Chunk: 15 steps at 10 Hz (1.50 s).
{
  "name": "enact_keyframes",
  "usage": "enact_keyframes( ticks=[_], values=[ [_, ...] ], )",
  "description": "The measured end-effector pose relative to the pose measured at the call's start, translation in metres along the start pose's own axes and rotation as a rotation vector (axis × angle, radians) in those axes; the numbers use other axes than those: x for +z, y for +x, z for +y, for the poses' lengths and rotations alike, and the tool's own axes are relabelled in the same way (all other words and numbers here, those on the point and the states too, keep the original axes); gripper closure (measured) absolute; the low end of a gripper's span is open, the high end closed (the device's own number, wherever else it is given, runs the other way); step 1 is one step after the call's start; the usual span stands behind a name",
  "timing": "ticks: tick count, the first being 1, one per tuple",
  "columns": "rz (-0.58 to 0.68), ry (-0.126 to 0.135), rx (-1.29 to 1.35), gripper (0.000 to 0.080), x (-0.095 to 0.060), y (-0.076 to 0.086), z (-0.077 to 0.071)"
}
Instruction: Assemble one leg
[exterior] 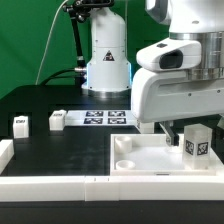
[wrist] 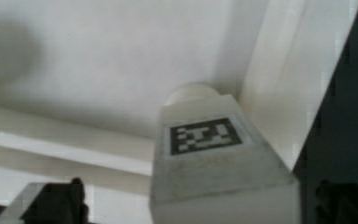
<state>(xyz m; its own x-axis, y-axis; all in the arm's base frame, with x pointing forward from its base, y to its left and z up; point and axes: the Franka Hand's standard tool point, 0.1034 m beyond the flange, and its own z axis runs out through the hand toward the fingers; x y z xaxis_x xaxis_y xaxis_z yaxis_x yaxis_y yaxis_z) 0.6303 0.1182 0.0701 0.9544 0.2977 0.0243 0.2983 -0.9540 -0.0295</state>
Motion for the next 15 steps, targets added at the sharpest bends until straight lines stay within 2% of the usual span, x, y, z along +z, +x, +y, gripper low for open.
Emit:
enact_keyframes(
  ticks=[1,2,3,4,5,7,11,15],
  values=[
    [0.0,0.0,0.01,0.0178,0.0,0.0,0.0],
    [0.0,0.0,0.011,0.038,0.0,-0.0001,0.0001],
    [0.0,0.0,0.01,0.038,0.0001,-0.0001,0.0],
    [0.0,0.001,0.023,0.0508,0.0001,-0.0001,0.0],
    [0.0,0.001,0.058,0.0508,0.0002,-0.0002,0.0],
    [0.005,0.019,0.222,0.0508,0.0011,-0.0013,-0.0001],
    [0.009,0.054,0.864,0.0508,0.001,-0.0021,0.0007],
    [-0.002,0.056,1.225,0.0508,0.0013,-0.0023,0.0004]
  ],
)
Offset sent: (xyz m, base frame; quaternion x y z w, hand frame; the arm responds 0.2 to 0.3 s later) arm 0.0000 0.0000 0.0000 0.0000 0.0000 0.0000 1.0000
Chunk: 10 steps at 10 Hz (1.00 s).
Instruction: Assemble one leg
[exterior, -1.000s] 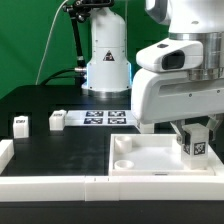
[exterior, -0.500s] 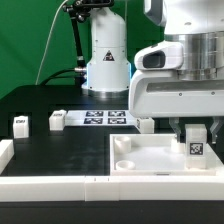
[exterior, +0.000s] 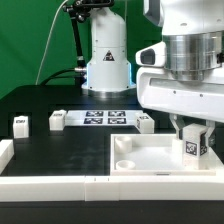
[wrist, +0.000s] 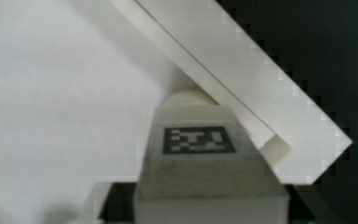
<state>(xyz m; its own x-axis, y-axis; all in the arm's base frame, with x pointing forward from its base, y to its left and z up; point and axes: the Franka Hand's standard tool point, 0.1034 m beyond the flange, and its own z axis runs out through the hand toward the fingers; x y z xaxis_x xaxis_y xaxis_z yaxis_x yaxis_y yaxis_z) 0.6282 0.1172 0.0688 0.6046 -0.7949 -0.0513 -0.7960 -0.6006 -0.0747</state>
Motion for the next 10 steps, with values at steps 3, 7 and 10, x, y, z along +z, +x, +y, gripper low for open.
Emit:
enact_keyframes(
  ticks=[3,7,10],
  values=[
    [-0.006,0.004,0.141,0.0499,0.0001,0.0001,-0.0002],
    [-0.005,0.005,-0.094,0.019,0.0004,-0.0011,-0.0008],
    [0.0,0.005,-0.449,0.0152,-0.0006,-0.0016,-0.0027]
  ],
)
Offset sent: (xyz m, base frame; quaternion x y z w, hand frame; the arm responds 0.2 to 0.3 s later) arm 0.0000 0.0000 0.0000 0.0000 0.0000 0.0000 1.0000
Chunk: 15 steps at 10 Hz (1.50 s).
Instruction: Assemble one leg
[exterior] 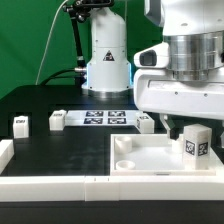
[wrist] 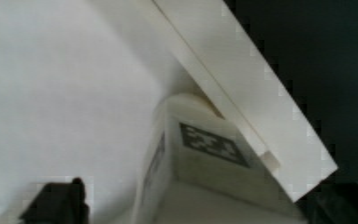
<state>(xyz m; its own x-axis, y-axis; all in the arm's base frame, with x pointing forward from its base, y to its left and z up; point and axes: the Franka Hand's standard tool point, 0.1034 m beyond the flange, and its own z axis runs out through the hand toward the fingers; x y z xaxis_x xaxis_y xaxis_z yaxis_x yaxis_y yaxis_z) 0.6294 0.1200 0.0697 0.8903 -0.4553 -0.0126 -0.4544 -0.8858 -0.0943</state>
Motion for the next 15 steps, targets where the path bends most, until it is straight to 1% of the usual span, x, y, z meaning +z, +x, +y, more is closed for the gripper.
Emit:
enact_keyframes(
  ticks=[2,4,5,7,9,10,11,12,13,15],
  values=[
    [0.004,-0.007,-0.207,0.0151,-0.0001,-0.0011,-0.0022],
    [0.012,-0.021,-0.417,0.0151,0.0002,-0.0005,-0.0022],
    [0.018,-0.02,-0.485,0.0151,0.001,0.0006,-0.0028],
    [0.019,-0.04,-0.711,0.0151,0.0019,0.0019,-0.0005],
    [0.018,-0.044,-0.78,0.0151,0.0018,0.0035,0.0016],
    [0.018,-0.044,-0.777,0.0269,0.0018,0.0034,0.0016],
    [0.018,-0.044,-0.777,0.0406,0.0018,0.0035,0.0017],
    [0.018,-0.044,-0.777,0.0406,0.0018,0.0035,0.0017],
    [0.018,-0.044,-0.774,0.0511,0.0019,0.0035,0.0017],
    [0.019,-0.043,-0.74,0.0511,0.0018,0.0036,0.0019]
  ],
)
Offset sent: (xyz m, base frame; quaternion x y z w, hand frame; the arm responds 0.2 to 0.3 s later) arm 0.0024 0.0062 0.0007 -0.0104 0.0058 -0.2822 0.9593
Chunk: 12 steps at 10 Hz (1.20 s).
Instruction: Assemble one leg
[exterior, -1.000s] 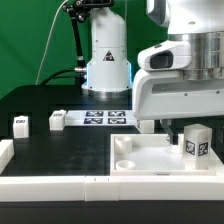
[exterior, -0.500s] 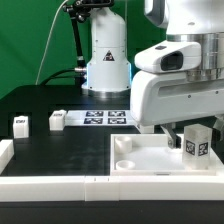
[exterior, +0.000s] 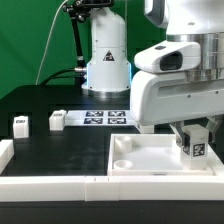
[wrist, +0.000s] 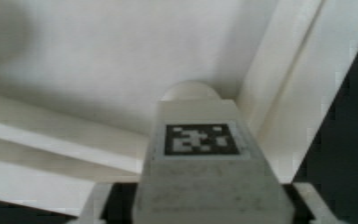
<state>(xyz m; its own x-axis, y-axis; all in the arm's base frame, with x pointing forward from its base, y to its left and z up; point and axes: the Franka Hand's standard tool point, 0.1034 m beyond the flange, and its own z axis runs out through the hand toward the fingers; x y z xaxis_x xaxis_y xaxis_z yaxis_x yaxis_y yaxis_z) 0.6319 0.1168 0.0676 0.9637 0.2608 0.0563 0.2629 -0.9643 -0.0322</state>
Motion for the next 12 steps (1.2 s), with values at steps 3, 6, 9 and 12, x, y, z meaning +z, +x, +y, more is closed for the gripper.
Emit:
enact_keyframes(
  ticks=[3,6,9,12],
  values=[
    [0.001,0.011,0.318,0.0511,0.0,0.0,0.001],
    [-0.002,0.014,0.734,0.0509,0.0,-0.003,0.006],
    [0.002,-0.02,0.933,0.0505,-0.001,-0.006,0.02],
    [0.003,-0.048,1.018,0.05,-0.002,-0.009,0.03]
  ],
)
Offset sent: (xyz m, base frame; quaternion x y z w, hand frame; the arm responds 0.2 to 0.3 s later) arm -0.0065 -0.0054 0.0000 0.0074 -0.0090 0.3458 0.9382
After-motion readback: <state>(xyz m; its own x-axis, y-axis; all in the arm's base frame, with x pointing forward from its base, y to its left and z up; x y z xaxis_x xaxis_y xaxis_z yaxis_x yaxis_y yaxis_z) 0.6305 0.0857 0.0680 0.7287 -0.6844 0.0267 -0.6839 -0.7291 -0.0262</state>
